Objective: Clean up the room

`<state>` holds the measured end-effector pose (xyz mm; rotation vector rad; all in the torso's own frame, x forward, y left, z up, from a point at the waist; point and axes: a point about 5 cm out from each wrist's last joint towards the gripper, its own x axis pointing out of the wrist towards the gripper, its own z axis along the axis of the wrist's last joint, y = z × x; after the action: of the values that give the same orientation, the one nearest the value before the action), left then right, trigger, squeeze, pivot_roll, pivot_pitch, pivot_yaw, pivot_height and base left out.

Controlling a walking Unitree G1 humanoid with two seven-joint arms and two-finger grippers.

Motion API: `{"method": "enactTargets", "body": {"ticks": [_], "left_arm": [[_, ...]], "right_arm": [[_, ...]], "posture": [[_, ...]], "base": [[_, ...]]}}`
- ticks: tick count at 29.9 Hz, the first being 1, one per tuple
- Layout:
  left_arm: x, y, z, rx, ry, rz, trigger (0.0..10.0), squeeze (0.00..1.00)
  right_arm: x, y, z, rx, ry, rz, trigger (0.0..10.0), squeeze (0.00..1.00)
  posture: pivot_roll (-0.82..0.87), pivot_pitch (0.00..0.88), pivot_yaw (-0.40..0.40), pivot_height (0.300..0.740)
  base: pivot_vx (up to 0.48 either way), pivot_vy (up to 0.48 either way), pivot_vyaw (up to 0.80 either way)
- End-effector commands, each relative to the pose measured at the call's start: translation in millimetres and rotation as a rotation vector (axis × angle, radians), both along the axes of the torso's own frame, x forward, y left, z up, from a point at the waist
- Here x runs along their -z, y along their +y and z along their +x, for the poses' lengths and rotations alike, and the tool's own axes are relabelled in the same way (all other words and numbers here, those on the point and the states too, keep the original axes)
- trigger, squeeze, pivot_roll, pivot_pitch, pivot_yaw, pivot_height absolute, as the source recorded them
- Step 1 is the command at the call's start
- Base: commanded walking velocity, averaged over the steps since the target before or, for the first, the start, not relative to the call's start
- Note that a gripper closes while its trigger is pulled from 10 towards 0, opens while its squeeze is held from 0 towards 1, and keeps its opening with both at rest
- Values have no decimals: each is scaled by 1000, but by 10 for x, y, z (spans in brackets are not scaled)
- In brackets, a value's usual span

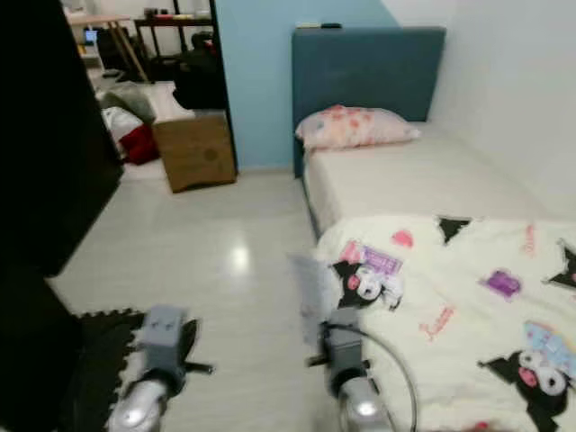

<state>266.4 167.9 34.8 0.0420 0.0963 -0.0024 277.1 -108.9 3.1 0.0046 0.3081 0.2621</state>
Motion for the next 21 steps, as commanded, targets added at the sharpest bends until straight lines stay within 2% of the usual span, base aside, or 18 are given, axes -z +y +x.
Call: {"method": "enactTargets", "body": {"ticks": [1,21], "left_arm": [[-3,-24,5,7,-3,-3,10000,0],[19,-37,28,9,11,-7,10000,0]], "right_arm": [[-22,-78,17,22,-21,-2,10000,0],[-7,-100,8,33,-14,-2,10000,0]], "posture": [[45,22,11,740],[38,22,13,740]], "base": [[360,0,0],[361,0,0]]}}
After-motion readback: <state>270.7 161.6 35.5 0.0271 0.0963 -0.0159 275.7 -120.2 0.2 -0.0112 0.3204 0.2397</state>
